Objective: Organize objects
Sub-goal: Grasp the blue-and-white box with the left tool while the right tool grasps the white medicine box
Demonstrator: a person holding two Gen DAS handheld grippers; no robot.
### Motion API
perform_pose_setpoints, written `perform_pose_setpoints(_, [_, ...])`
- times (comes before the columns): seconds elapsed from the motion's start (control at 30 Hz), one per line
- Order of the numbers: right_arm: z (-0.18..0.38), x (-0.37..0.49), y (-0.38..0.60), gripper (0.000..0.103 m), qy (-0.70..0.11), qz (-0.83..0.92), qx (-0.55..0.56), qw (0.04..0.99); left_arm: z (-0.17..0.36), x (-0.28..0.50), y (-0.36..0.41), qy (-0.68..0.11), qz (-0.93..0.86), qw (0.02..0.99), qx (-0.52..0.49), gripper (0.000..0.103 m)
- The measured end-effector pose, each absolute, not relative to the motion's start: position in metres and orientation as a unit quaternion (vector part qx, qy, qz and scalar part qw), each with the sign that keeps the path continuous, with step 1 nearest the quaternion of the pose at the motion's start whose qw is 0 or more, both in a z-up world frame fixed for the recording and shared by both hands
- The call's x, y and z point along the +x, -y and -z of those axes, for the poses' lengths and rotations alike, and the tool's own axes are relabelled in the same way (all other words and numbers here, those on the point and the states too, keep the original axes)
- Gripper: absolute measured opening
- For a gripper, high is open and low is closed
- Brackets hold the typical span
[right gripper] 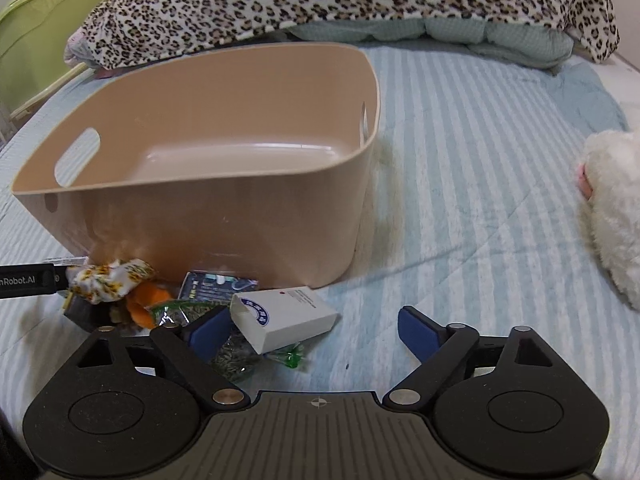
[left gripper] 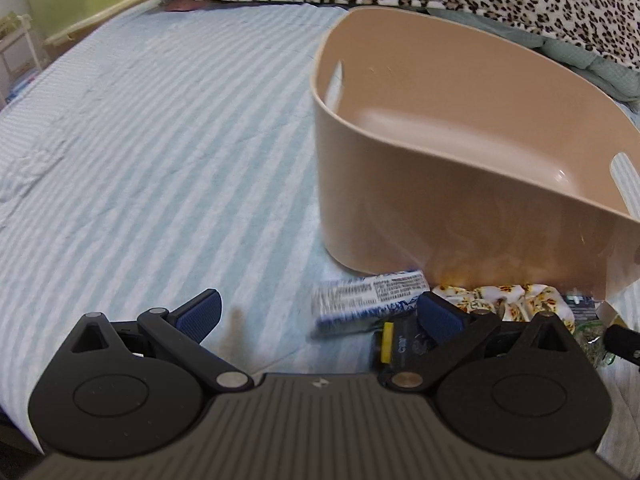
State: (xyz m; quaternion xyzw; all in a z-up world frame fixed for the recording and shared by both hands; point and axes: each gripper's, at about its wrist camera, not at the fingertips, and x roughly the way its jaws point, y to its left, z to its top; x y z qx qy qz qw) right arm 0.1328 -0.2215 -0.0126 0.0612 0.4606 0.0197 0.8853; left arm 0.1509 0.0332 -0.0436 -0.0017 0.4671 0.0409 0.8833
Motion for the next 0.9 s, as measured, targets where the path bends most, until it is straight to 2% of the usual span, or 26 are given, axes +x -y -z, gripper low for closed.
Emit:
perform_pose_setpoints(0.2, [0.025,0.139,0.219,0.089,-0.464,-0.02,0.065,0.883,0.056,0.163,-0.033,-0.476,-0.028,0.879,-0.018,0.103])
perform_pose_setpoints(0.3, [0.029,0.142,0.219,0.086,-0.463,-0.019,0.066,0.883,0.059,0.163,-0.042,-0.482,-0.013,0.875,-0.039,0.085])
perform_pose_setpoints(0.43, [0.033,0.144,0.223,0.087,-0.46,-0.027,0.08,0.884,0.059,0.163,-0.044,-0.481,0.008,0.875,-0.049,0.074])
perform_pose_setpoints(0.57, [0.038,0.147,0.231,0.096,-0.46,-0.027,0.085,0.884,0.06,0.161,-0.041,-0.481,0.021,0.876,-0.044,0.071])
perform_pose_setpoints(0.6, [0.039,0.147,0.233,0.095,-0.459,-0.025,0.088,0.884,0.06,0.16,-0.041,-0.481,0.024,0.875,-0.044,0.065])
perform_pose_setpoints(0.63, [0.04,0.147,0.236,0.094,-0.458,-0.024,0.092,0.884,0.061,0.16,-0.042,-0.483,0.027,0.874,-0.045,0.063])
perform_pose_setpoints(0.73, [0.039,0.145,0.241,0.076,-0.456,-0.032,0.108,0.883,0.059,0.158,-0.042,-0.483,0.033,0.874,-0.04,0.06])
perform_pose_setpoints(0.77, [0.037,0.143,0.242,0.062,-0.455,-0.035,0.11,0.883,0.059,0.158,-0.042,-0.482,0.035,0.874,-0.038,0.058])
perform_pose_setpoints(0.8, [0.036,0.142,0.24,0.061,-0.455,-0.038,0.111,0.883,0.059,0.156,-0.041,-0.483,0.038,0.874,-0.037,0.054])
perform_pose_setpoints(0.9, [0.033,0.14,0.236,0.06,-0.46,-0.037,0.103,0.881,0.058,0.152,-0.04,-0.486,0.045,0.872,-0.034,0.053])
